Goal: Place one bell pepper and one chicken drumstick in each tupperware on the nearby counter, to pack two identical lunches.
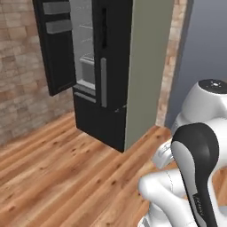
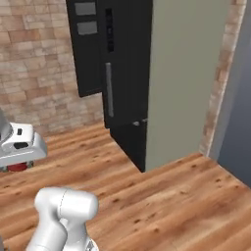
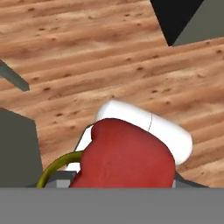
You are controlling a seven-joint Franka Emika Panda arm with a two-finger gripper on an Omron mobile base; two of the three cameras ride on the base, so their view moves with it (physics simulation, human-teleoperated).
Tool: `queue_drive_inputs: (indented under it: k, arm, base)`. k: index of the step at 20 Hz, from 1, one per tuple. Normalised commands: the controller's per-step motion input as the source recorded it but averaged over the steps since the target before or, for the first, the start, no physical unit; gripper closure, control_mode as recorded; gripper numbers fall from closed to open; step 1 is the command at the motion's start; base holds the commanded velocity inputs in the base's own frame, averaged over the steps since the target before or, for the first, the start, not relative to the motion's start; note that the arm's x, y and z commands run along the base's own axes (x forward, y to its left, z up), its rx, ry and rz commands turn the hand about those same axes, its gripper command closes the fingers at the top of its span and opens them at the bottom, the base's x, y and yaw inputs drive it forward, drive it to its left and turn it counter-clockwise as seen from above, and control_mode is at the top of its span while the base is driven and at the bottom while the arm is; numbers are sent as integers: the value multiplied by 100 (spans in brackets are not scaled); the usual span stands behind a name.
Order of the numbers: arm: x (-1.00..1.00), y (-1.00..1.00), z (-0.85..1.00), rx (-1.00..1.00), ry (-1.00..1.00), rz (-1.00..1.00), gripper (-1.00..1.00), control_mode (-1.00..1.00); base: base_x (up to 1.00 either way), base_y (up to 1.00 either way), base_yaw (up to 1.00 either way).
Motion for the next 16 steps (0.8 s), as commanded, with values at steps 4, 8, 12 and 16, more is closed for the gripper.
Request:
queue_drive_inputs:
  k: [4,8,12,16]
  arm:
    - [0,0,0,0,0,0,100,100]
    - [0,0,0,0,0,0,100,100]
    - [0,0,0,0,0,0,100,100]
    - [0,0,0,0,0,0,100,100]
  base:
    - [-77,-60,74]
    - [-100,-64,56]
    - [-100,-18,48]
    - [-100,2,40]
